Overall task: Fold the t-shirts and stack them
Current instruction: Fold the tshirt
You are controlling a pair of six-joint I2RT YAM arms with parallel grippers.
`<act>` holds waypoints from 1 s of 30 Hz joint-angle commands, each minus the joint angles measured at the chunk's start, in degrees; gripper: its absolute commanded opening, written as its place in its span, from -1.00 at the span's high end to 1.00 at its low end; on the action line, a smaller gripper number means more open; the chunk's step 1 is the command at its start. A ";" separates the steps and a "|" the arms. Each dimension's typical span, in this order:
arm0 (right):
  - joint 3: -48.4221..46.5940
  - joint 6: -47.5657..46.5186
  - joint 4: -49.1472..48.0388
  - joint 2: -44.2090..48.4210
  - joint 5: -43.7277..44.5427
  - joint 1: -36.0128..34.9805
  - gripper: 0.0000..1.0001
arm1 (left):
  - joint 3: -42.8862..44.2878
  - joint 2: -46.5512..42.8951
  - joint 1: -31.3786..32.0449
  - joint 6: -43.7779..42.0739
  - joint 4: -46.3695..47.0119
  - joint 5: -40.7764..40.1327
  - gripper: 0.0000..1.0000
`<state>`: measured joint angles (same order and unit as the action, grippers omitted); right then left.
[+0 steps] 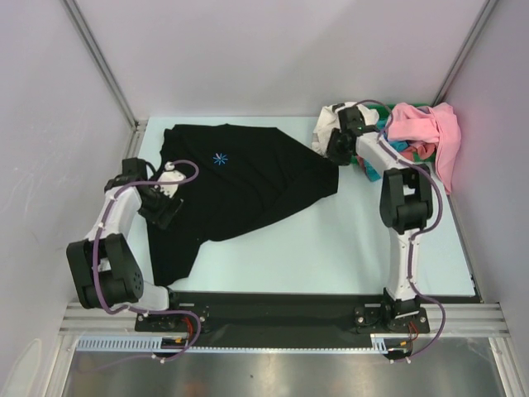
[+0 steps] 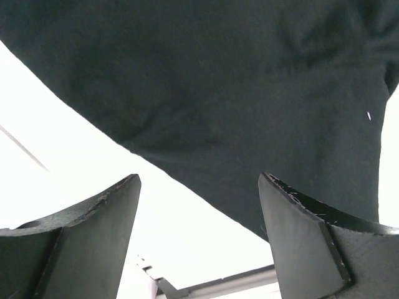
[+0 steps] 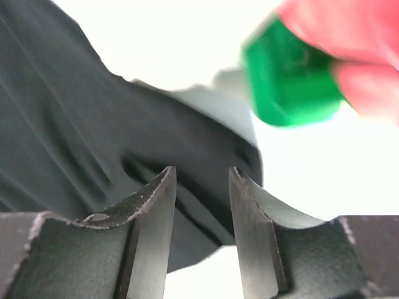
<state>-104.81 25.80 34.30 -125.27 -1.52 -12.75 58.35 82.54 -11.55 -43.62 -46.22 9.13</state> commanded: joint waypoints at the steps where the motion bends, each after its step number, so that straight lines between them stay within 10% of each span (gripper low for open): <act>1: 6.61 -5.14 -2.13 13.08 1.43 -0.34 0.10 | -1.65 -4.93 -2.58 -3.23 -5.02 0.10 -0.64; 8: 25.35 -2.34 -8.02 18.23 -2.25 -1.49 0.15 | -10.88 -6.34 -6.55 -5.52 -3.97 -6.84 -0.66; 30: 25.27 2.06 -8.82 13.56 -10.08 -2.36 0.32 | -12.82 -4.85 -6.55 -4.99 -0.63 -5.79 -0.68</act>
<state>-80.09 26.55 26.17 -113.69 -9.74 -14.90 42.72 77.47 -17.89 -48.07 -47.05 2.15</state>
